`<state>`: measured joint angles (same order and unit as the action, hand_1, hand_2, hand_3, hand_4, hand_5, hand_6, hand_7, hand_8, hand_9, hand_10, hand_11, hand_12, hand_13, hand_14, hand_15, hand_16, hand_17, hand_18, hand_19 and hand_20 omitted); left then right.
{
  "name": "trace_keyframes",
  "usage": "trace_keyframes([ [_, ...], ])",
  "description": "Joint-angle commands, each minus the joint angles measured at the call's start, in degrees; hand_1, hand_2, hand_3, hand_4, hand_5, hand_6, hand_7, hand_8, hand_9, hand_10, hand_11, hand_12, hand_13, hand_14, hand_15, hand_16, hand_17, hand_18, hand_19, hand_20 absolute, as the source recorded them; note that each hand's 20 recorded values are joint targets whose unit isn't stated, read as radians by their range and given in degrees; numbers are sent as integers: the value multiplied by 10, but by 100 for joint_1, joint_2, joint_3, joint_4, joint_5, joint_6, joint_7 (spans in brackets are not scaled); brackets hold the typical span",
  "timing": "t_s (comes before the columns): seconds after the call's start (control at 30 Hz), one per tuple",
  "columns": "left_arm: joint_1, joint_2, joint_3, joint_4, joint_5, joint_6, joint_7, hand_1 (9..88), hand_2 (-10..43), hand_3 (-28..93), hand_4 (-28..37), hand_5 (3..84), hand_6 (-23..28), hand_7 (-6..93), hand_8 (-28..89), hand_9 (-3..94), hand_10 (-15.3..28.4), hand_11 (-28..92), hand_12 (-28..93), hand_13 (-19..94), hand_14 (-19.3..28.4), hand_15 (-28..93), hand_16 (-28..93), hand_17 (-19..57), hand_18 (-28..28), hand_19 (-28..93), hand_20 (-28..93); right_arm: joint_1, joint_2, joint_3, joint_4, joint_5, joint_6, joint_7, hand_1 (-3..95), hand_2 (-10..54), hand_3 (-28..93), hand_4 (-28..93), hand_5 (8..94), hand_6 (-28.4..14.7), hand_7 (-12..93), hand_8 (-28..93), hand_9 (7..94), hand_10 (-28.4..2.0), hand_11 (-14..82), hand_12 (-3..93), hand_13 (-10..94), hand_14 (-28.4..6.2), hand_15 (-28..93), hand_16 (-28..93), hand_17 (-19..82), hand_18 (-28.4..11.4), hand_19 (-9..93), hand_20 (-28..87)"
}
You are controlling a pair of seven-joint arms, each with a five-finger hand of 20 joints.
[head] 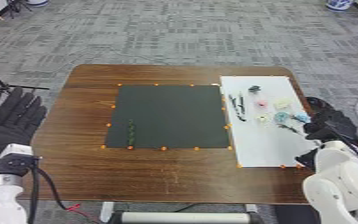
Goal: Arrange flowers
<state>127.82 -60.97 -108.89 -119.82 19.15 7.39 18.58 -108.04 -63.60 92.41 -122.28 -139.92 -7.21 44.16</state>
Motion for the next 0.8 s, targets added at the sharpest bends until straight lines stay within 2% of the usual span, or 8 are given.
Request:
trace_keyframes([
  [0.03,177,-128,-41,-60,-12,7,24,248,163,657,-283,391,80,60,-80,325,137,155,62,243,125,170,-50,-67,111,331,46,496,-240,-594,0,-16,810,-184,500,-95,726,-147,675,-16,517,155,730,-117,383,553,670,-138,742,426,326,-262,825,349],
  [0.2,222,-117,-43,-59,-90,113,91,258,165,640,-283,392,80,60,-81,326,138,156,62,244,125,171,-50,-67,112,332,46,1091,-479,-1128,110,261,651,-391,496,-95,728,-143,668,-16,534,149,728,-116,390,548,671,-138,745,424,327,-262,830,349],
  [0.27,219,-103,-30,-34,-120,43,48,273,176,583,-283,392,80,58,-81,326,139,156,62,244,125,171,-50,-68,112,332,46,1327,-615,-1304,143,448,584,-404,505,-95,722,-153,665,-18,538,146,726,-117,392,550,670,-137,745,424,327,-262,830,348],
  [0.4,237,-92,-30,-39,-122,91,50,305,188,504,-283,393,81,58,-81,327,139,156,62,244,125,172,-50,-68,112,334,47,1765,-932,-1748,338,560,534,-489,514,-95,719,-159,662,-19,543,141,725,-114,391,546,671,-136,745,423,328,-262,831,347],
  [0.5,195,-68,-9,-22,-139,94,40,302,190,503,-283,393,81,57,-81,329,139,156,62,245,125,172,-50,-68,112,333,46,2123,-1190,-2092,646,621,417,-526,516,-95,717,-160,662,-19,543,138,725,-112,392,544,672,-135,745,422,329,-261,832,346],
  [0.63,122,-26,63,-34,-30,189,-56,280,191,539,-283,394,82,57,-80,331,141,157,62,245,126,173,-50,-68,113,333,46,2334,-1484,-2478,1146,904,1035,-521,522,-95,713,-164,666,-21,540,131,729,-108,397,545,682,-130,749,422,339,-259,840,347],
  [0.77,66,-21,160,-12,-50,132,-24,261,190,582,-283,396,84,57,-81,332,141,156,62,246,127,177,-51,-69,113,334,47,2387,-1821,-2677,1549,831,856,-418,531,-95,708,-169,679,-20,530,127,737,-110,404,549,689,-128,754,426,346,-260,848,351],
  [0.8,115,-17,162,-46,-45,186,-13,261,190,584,-283,396,83,58,-81,332,141,157,62,247,127,178,-51,-69,113,334,47,2382,-1922,-2712,1669,774,760,-433,532,-95,707,-171,680,-20,528,127,737,-110,404,550,689,-128,754,427,346,-260,848,351],
])
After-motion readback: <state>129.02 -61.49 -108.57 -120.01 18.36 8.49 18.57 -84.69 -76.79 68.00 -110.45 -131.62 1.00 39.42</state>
